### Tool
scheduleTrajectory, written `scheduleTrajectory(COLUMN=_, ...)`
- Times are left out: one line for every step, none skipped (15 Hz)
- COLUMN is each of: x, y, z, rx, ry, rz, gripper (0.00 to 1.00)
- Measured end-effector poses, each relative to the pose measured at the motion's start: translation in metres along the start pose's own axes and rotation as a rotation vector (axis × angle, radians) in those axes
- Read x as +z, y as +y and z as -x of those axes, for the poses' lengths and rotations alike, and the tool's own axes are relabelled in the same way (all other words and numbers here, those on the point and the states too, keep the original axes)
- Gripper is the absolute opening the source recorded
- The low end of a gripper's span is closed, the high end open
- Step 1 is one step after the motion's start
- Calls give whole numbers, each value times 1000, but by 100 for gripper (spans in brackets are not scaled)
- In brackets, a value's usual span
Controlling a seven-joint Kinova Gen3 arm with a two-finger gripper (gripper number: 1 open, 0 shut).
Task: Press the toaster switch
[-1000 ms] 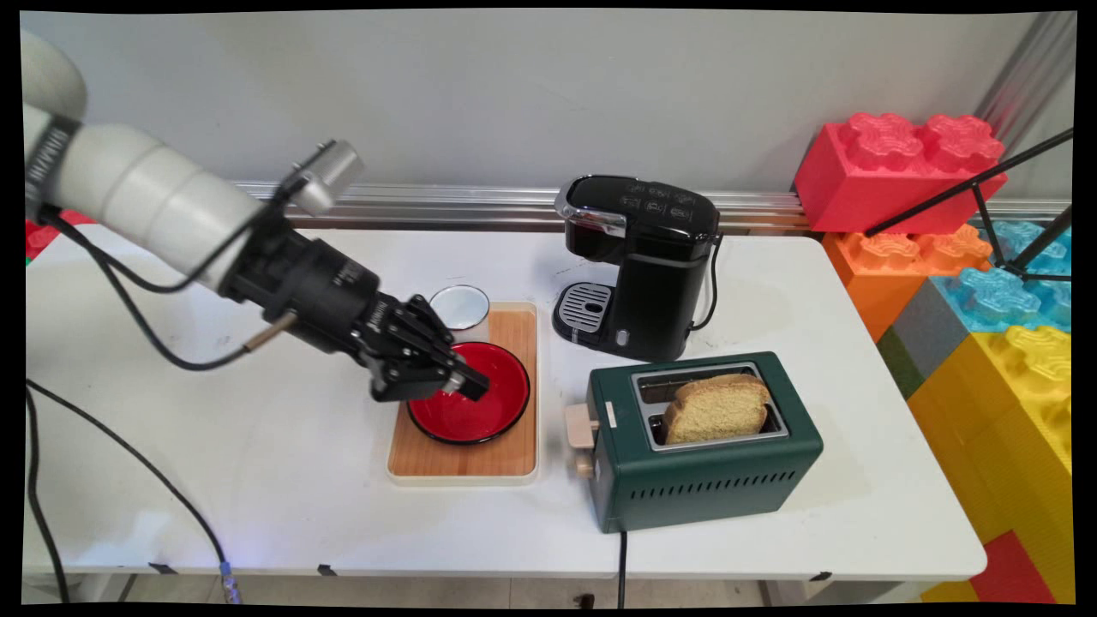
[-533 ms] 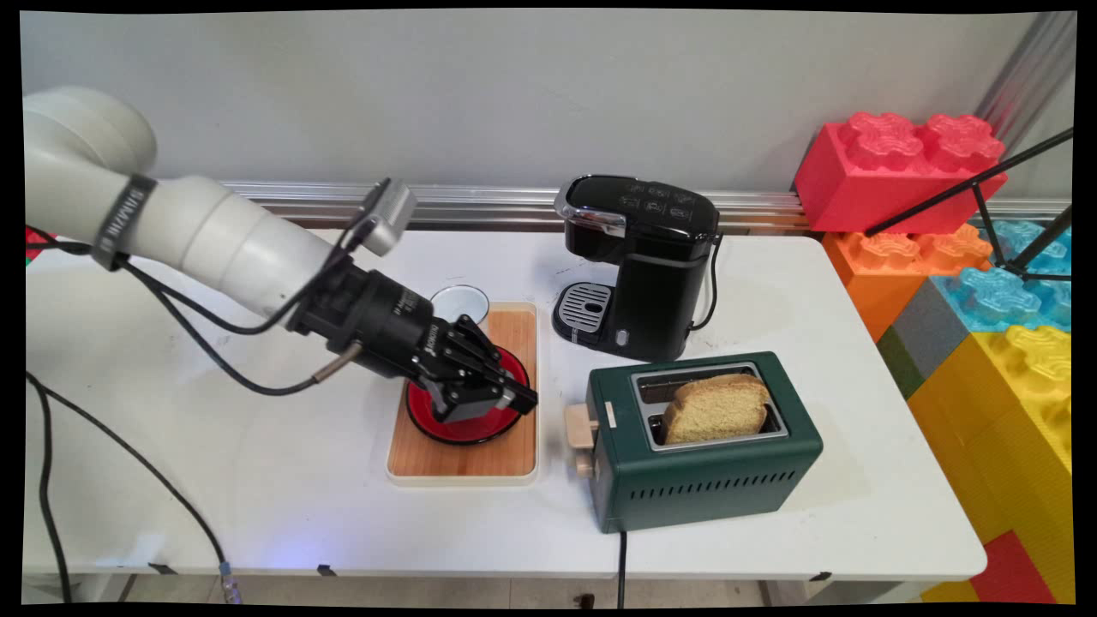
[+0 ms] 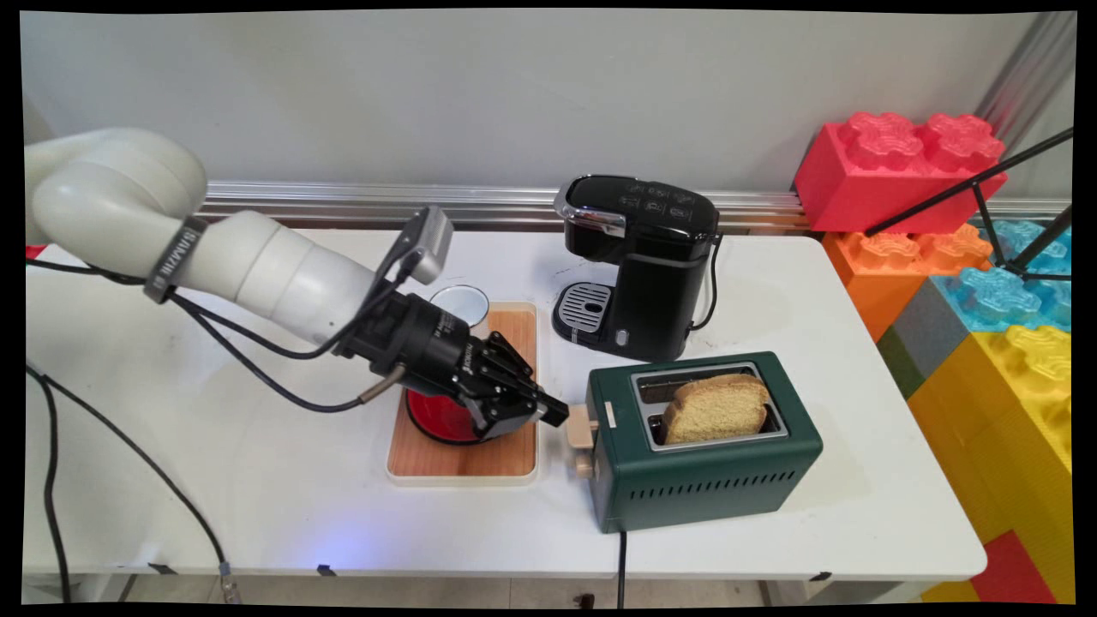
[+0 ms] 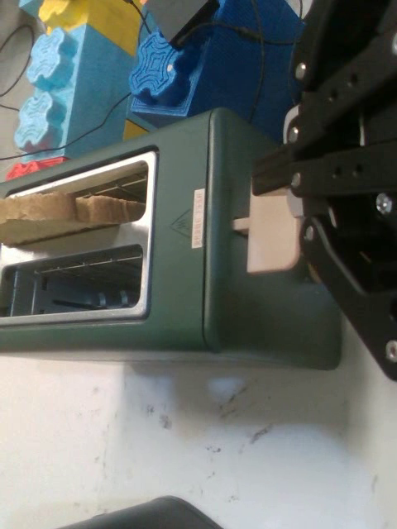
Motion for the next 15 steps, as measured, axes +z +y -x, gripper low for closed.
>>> scheduleTrajectory(x=4, y=0, z=1, rx=0, ry=2, rz=-1, gripper=0)
scheduleTrajectory(x=7, y=0, z=2, rx=-1, ry=4, rz=-2, gripper=0)
scheduleTrajectory(x=11, y=-1, z=2, rx=-1, ry=6, rz=-4, gripper=0)
scheduleTrajectory(x=14, y=-1, z=3, rx=-1, ry=8, rz=-5, gripper=0)
scheduleTrajectory(x=17, y=-1, z=3, rx=-1, ry=10, rz=-7, gripper=0)
scheduleTrajectory(x=19, y=-2, z=3, rx=0, ry=10, rz=-9, gripper=0)
scheduleTrajectory(x=22, y=-2, z=4, rx=2, ry=8, rz=-12, gripper=0)
scheduleTrajectory(x=24, y=-3, z=4, rx=3, ry=7, rz=-14, gripper=0)
scheduleTrajectory(x=27, y=-3, z=5, rx=4, ry=2, rz=-16, gripper=0)
scheduleTrajectory(x=29, y=-3, z=6, rx=5, ry=-4, rz=-16, gripper=0)
scheduleTrajectory(x=30, y=-3, z=7, rx=6, ry=-10, rz=-15, gripper=0)
scheduleTrajectory(x=31, y=-3, z=8, rx=8, ry=-16, rz=-14, gripper=0)
scheduleTrajectory(x=33, y=-3, z=9, rx=10, ry=-22, rz=-13, gripper=0)
scheduleTrajectory(x=35, y=-3, z=10, rx=14, ry=-29, rz=-12, gripper=0)
scheduleTrajectory(x=37, y=-3, z=10, rx=17, ry=-35, rz=-12, gripper=0)
